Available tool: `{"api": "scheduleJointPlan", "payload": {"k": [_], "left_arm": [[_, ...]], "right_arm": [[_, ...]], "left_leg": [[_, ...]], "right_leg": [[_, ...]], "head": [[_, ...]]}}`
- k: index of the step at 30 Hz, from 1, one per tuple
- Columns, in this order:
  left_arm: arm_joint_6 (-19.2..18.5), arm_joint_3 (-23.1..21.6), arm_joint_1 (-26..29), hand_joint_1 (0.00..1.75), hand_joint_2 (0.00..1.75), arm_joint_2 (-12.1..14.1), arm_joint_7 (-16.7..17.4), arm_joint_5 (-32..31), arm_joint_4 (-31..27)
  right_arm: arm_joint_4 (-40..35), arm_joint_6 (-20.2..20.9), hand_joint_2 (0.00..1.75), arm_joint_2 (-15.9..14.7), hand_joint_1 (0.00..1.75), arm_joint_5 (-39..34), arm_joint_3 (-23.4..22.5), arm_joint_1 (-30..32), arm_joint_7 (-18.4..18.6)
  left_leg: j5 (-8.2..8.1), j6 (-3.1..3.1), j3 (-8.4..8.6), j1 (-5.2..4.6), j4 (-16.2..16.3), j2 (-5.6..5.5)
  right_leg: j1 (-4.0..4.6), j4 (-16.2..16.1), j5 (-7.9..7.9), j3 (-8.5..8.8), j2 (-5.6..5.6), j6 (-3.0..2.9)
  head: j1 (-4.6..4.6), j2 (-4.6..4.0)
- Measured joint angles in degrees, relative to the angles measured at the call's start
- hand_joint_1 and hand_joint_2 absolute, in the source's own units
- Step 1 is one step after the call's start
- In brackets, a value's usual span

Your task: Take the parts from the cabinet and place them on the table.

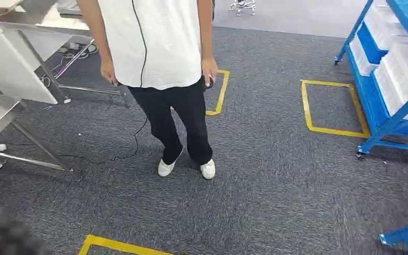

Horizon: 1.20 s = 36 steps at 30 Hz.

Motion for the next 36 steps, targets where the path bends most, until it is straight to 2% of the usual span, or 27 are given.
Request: {"api": "scheduleJointPlan", "payload": {"k": [1,3,4,5,6,8,9,10,12,13,14,18,19,20,21,23,24,25,26,27,28,29,30,32,34,35,36], "left_arm": [[-0.07,0.0,0.05,0.0,0.0,0.04,0.0,0.26,0.0],[0.13,0.02,0.0,0.0,0.0,0.04,-0.15,0.06,-0.02],[0.22,0.02,-0.18,0.0,0.0,0.04,-0.35,-0.24,0.0],[0.02,0.02,-0.33,0.0,0.0,0.04,-0.61,-0.28,0.0],[-0.15,0.02,-0.21,0.0,0.0,0.07,-0.83,-0.33,0.0],[-0.32,0.02,0.2,0.0,0.0,0.09,-1.12,-0.48,0.0],[-0.68,0.0,0.22,0.0,0.0,0.09,-1.09,-0.55,0.0],[-1.09,0.02,0.1,0.0,0.0,0.07,-0.96,-0.5,0.0],[-1.86,0.02,-0.17,0.0,0.0,0.04,-0.61,-0.26,-0.02],[-2.03,0.02,-0.18,0.0,0.0,0.04,-0.61,-0.26,0.0],[-2.08,0.02,-0.18,0.0,0.0,0.07,-0.63,-0.26,0.0],[-2.32,0.02,-0.77,0.0,0.0,0.02,-1.29,-0.07,-0.02],[-2.34,0.02,-1.02,0.0,0.0,0.0,-1.29,-0.07,-0.02],[-2.38,0.02,-1.19,0.0,0.0,-0.02,-1.29,-0.09,-0.02],[-2.38,0.02,-1.13,0.0,0.0,-0.09,-1.29,-0.09,-0.02],[-2.38,0.02,-0.73,0.0,0.0,-0.09,-1.31,-0.04,-0.02],[-2.38,0.0,-0.53,0.0,0.0,-0.15,-1.31,-0.04,-0.02],[-2.4,0.0,-0.49,0.0,0.0,-0.17,-1.31,-0.04,-0.02],[-2.45,0.0,-0.57,0.0,0.0,-0.22,-1.33,-0.04,-0.02],[-2.49,0.02,-0.7,0.0,0.0,-0.24,-1.33,-0.04,-0.02],[-2.49,0.02,-0.79,0.0,0.0,-0.22,-1.4,0.04,-0.02],[-2.49,0.02,-0.82,0.0,0.0,-0.22,-1.47,0.22,-0.02],[-2.49,0.02,-0.88,0.0,0.0,-0.22,-1.51,0.24,-0.02],[-2.58,0.02,-0.81,0.0,0.0,-0.39,-1.66,0.28,-0.02],[-2.58,0.02,-1.07,0.0,0.0,-0.57,-1.68,0.33,-0.02],[-2.58,0.02,-1.21,0.0,0.0,-0.55,-1.66,0.33,-0.02],[-2.53,0.02,-1.18,0.0,0.0,-0.57,-1.66,0.35,-0.02]], "right_arm": [[0.0,-0.11,0.0,0.07,0.0,-0.17,0.09,0.26,-0.15],[0.02,-0.35,0.0,0.04,0.0,-0.5,0.24,0.75,-0.2],[0.04,-0.54,0.0,0.0,0.0,-0.55,0.33,0.73,-0.22],[0.04,-0.74,0.0,0.0,0.0,-0.59,0.37,0.69,-0.31],[0.04,-0.96,0.0,0.0,0.0,-0.63,0.39,0.54,-0.31],[0.04,-1.29,0.0,0.0,0.0,-0.96,0.41,0.38,-0.57],[0.04,-1.29,0.0,-0.04,0.0,-1.31,0.41,0.42,-1.0],[0.04,-1.31,0.0,-0.11,0.0,-1.46,0.41,0.43,-1.4],[0.04,-1.38,0.0,-0.28,0.0,-1.68,0.42,0.52,-2.01],[0.04,-1.38,0.0,-0.39,0.0,-1.64,0.41,0.5,-2.19],[0.04,-1.38,0.0,-0.39,0.0,-1.64,0.41,0.44,-2.27],[0.04,-1.92,0.0,-0.77,0.0,-1.84,0.41,0.55,-2.27],[0.04,-1.99,0.0,-0.79,0.0,-1.86,0.41,0.45,-2.27],[0.04,-2.1,0.0,-0.81,0.0,-1.92,0.41,0.41,-2.27],[0.04,-2.1,0.0,-0.92,0.0,-1.92,0.41,0.15,-2.25],[0.04,-2.16,0.0,-0.98,0.0,-2.01,0.41,0.01,-2.25],[0.04,-2.27,0.0,-1.05,0.0,-2.01,0.41,0.04,-2.25],[0.04,-2.29,0.0,-1.12,0.0,-2.01,0.41,0.09,-2.25],[0.07,-2.32,0.0,-1.16,0.0,-2.01,0.41,0.2,-2.27],[0.07,-2.32,0.0,-1.18,0.0,-2.01,0.41,0.33,-2.3],[0.07,-2.34,0.0,-1.18,0.0,-2.03,0.41,0.34,-2.34],[0.07,-2.36,0.0,-1.18,0.0,-2.01,0.41,0.35,-2.4],[0.07,-2.45,0.0,-1.25,0.0,-2.01,0.41,0.23,-2.45],[0.07,-2.49,0.0,-1.31,0.0,-2.01,0.42,0.54,-2.51],[0.2,-2.49,0.0,-1.49,0.0,-2.16,0.41,0.84,-2.51],[0.22,-2.47,0.0,-1.55,0.0,-2.29,0.41,0.81,-2.51],[0.22,-2.45,0.0,-1.55,0.0,-2.36,0.41,0.63,-2.49]], "left_leg": [[-0.06,0.12,-0.09,-0.26,0.17,0.34],[0.42,1.08,0.07,-0.37,-0.33,1.35],[1.16,1.52,0.19,0.14,-1.03,2.09],[1.31,1.82,0.22,-0.08,-1.19,2.57],[1.32,2.03,0.16,-0.14,-1.19,3.33],[1.28,2.08,0.0,-0.53,-1.18,5.43],[1.28,2.08,-0.01,-0.65,-1.17,6.29],[1.25,2.05,-0.08,-0.71,-1.16,7.18],[1.1,1.87,0.12,-0.72,-1.15,8.63],[0.97,1.68,0.43,-0.74,-1.12,9.28],[0.82,1.45,0.68,-1.06,-1.09,9.89],[0.26,0.05,1.21,-1.04,-1.03,12.47],[-0.14,-0.53,1.1,-0.6,-0.48,11.15],[-1.9,-0.95,0.39,-0.53,1.78,7.35],[-4.55,-1.15,-1.45,-0.32,5.87,5.67],[-9.29,-1.33,-6.11,-0.21,15.98,4.77],[-10.0,-1.4,-7.65,-0.12,19.13,4.71],[-9.21,-1.45,-7.73,0.01,19.04,4.68],[-7.19,-1.41,-6.38,0.13,16.18,4.63],[-4.32,-1.32,-4.0,0.3,11.02,4.32],[-1.66,-1.26,-1.38,0.43,5.41,3.4],[0.03,-1.18,0.67,0.71,0.64,0.55],[-0.12,-1.04,0.73,0.41,-0.43,-0.15],[-0.02,-0.44,0.62,0.15,-0.3,1.02],[0.62,0.74,0.62,0.09,-0.78,2.21],[0.93,1.16,0.57,0.14,-0.92,2.84],[0.96,1.54,0.44,0.11,-0.92,3.37]], "right_leg": [[-0.12,-0.09,0.11,-0.18,0.3,0.33],[-0.18,-0.74,0.52,-0.36,1.43,1.42],[-0.25,-0.43,0.25,-0.34,-0.12,1.38],[-0.18,1.92,-1.55,-1.29,-3.38,1.3],[-0.21,6.05,-4.02,-3.18,-4.99,1.38],[-0.4,15.75,-8.17,-7.57,-5.95,1.85],[-0.4,17.98,-8.58,-8.52,-5.99,2.04],[-0.41,17.19,-7.69,-7.96,-6.09,2.12],[-0.4,8.27,-3.51,-2.79,-7.19,2.07],[-0.37,2.33,-1.5,0.69,-9.29,1.94],[-0.08,-0.84,-1.85,2.13,-12.8,1.49],[0.44,-0.9,-1.19,1.65,-9.69,0.17],[-0.12,-1.27,-0.66,1.84,-9.09,-0.43],[-0.13,-1.24,-0.56,1.7,-8.45,-0.66],[-0.09,-1.23,-0.32,1.48,-7.89,-1.02],[-0.01,-1.2,-0.07,0.95,-6.13,-1.22],[-0.01,-1.17,0.1,0.75,-5.13,-1.18],[-0.02,-1.16,0.21,0.67,-4.22,-1.07],[-0.03,-1.14,0.3,0.68,-3.34,-0.93],[-0.06,-1.11,0.38,0.71,-2.45,-0.8],[-0.11,-1.1,0.49,0.75,-1.71,-0.62],[-0.14,-1.1,0.64,0.59,-1.01,-0.36],[0.27,-0.8,0.63,0.34,-0.29,0.03],[0.04,-1.1,0.93,0.04,0.64,0.76],[-0.29,-1.22,1.18,-0.34,1.6,1.63],[-0.34,0.25,0.11,-0.84,-1.39,1.52],[-0.18,3.5,-2.26,-2.3,-4.06,1.58]], "head": [[-0.07,0.0],[0.02,0.0],[0.04,0.0],[0.09,0.0],[0.07,0.0],[0.13,0.0],[0.17,0.0],[0.17,0.0],[0.15,0.0],[0.17,0.0],[0.2,0.0],[0.11,0.0],[0.13,0.0],[0.02,0.0],[0.02,0.0],[0.02,0.0],[0.0,0.0],[0.02,0.0],[0.0,0.0],[0.02,0.0],[0.0,0.0],[0.0,0.0],[-0.02,0.0],[0.06,0.0],[0.09,0.0],[0.15,0.0],[0.22,0.0]]}}
